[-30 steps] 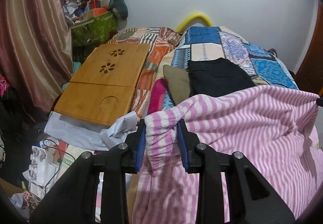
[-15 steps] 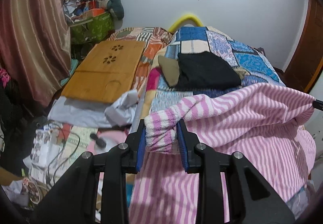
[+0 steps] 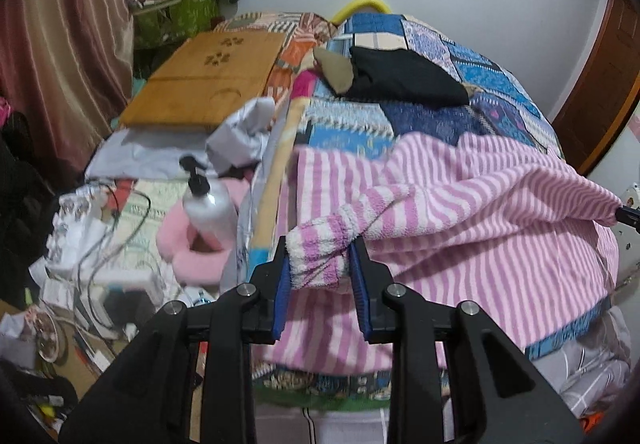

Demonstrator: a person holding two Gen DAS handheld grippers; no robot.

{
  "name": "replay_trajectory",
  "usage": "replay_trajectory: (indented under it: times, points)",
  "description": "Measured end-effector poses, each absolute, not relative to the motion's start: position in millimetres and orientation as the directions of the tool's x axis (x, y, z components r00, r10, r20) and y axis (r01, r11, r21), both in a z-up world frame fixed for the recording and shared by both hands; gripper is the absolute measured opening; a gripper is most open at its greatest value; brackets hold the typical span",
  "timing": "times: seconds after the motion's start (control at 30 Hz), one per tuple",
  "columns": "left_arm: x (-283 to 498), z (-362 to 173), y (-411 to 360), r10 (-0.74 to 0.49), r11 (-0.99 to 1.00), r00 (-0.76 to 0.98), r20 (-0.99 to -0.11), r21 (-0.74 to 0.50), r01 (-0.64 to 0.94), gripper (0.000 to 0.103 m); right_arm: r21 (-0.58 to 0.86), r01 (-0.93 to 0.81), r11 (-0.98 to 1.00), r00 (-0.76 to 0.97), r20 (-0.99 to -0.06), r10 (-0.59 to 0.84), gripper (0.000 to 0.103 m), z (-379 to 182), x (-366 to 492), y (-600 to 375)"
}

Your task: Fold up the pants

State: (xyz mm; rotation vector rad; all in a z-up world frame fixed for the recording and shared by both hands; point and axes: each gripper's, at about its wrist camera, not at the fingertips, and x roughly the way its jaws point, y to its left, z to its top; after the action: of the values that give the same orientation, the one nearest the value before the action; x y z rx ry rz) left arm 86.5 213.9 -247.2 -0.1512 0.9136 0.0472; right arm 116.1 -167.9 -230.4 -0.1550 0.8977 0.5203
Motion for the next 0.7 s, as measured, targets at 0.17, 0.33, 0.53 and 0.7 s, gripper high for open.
replay_trajectory:
  times: [0.17, 0.33, 0.53, 0.7]
  points:
    - [69, -265, 215, -0.038, 0.987, 0.587, -0.809, -0.122, -0.103, 0.028, 0.103, -0.475, 0.874, 0.495, -0.790, 0.362, 0.005, -242, 100, -169]
    - [58, -282, 215, -0.045, 0.986, 0.558, -0.828, -0.128, -0.110, 0.028, 0.116, -0.466, 0.877, 0.472, -0.806, 0.357, 0.004, -255, 89, -170]
    - [53, -293, 210, -0.037, 0.986, 0.541, -0.840, -0.119, -0.117, 0.028, 0.106, -0.477, 0.872, 0.436, -0.833, 0.340, 0.003, -273, 75, -166]
    - [50, -285, 210, -0.021, 0.988, 0.526, -0.850, -0.099, -0.120, 0.034, 0.058, -0.481, 0.875, 0.460, -0.833, 0.308, 0.003, -270, 70, -163]
